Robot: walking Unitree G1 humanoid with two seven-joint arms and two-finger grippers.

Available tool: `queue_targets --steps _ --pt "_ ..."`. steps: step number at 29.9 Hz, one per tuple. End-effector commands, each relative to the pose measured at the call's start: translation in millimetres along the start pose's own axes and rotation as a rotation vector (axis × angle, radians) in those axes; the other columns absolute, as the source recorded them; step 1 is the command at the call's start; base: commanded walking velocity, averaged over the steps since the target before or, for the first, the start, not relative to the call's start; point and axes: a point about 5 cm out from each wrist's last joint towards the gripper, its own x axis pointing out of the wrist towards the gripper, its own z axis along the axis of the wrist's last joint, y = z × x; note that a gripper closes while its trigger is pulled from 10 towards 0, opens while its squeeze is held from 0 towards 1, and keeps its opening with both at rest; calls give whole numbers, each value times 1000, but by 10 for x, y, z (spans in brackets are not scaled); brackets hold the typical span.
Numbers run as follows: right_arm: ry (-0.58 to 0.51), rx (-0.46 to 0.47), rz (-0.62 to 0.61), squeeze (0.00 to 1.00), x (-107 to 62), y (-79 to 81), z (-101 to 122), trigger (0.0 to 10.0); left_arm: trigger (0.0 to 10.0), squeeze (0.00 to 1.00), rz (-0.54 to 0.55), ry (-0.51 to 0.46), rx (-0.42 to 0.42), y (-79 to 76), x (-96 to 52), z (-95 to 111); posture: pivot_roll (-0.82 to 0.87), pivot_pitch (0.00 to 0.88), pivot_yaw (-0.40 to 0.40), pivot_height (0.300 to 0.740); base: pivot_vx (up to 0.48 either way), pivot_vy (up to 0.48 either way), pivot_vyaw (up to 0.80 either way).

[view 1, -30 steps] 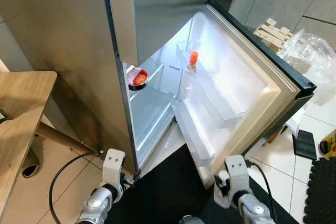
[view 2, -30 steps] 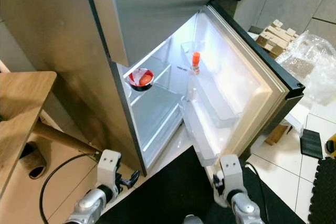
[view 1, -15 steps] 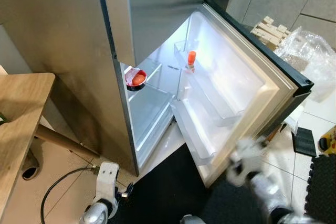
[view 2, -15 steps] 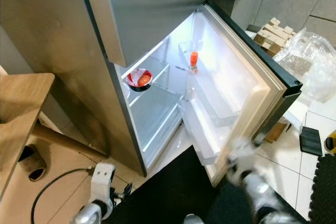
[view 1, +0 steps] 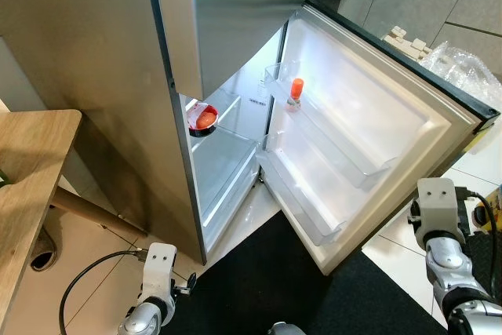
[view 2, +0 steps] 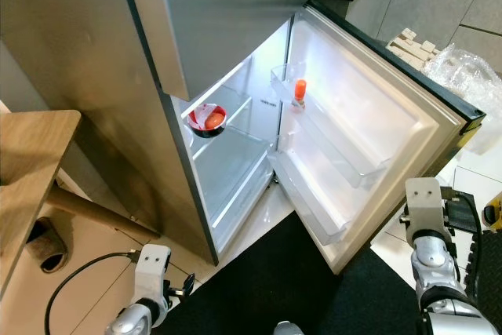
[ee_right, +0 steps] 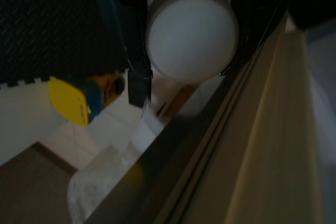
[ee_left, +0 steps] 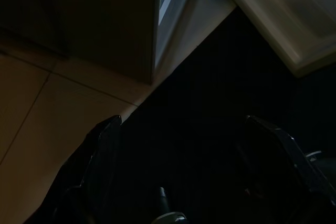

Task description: Restocking fridge

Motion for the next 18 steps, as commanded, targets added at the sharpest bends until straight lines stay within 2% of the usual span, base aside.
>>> queue_targets --steps 1,2,3,4,7,8,9,11,12,14,18 --pt "92 -5 38 0 -132 130 -257 10000 10000 0 17 38 22 77 -59 -87 -160 108 -20 725 0 0 0" --pt "92 -5 38 0 -132 130 -257 10000 10000 0 17 38 22 77 -59 -87 -160 108 -20 725 0 0 0" --pt "125 -16 72 0 -204 227 -361 10000 10000 0 18 42 22 76 -63 -98 -160 109 -20 725 0 0 0" --pt "125 -16 72 0 -204 227 -361 10000 10000 0 18 42 22 76 -63 -98 -160 109 -20 725 0 0 0" --pt "202 -20 166 0 -395 474 -586 10000 10000 0 23 57 24 72 -80 -138 -157 109 -21 725 0 0 0" --pt "202 -20 166 0 -395 474 -586 10000 10000 0 23 57 24 72 -80 -138 -157 109 -21 725 0 0 0" --pt "220 0 233 0 -486 612 -653 10000 10000 0 26 52 16 74 -91 -148 -156 110 -20 725 0 0 0" --pt "214 84 359 0 -643 879 -697 10000 10000 0 78 1 -71 126 -104 -118 -152 111 -16 725 0 0 0" --pt "214 84 359 0 -643 879 -697 10000 10000 0 78 1 -71 126 -104 -118 -152 111 -16 725 0 0 0" --pt "205 135 406 0 -715 1008 -693 10000 10000 0 144 -56 -124 215 -110 -49 -145 111 -14 725 0 0 0" --pt "200 120 427 0 -755 1104 -682 10000 10000 0 145 -69 -115 226 -101 -15 -141 113 -13 725 0 0 0"
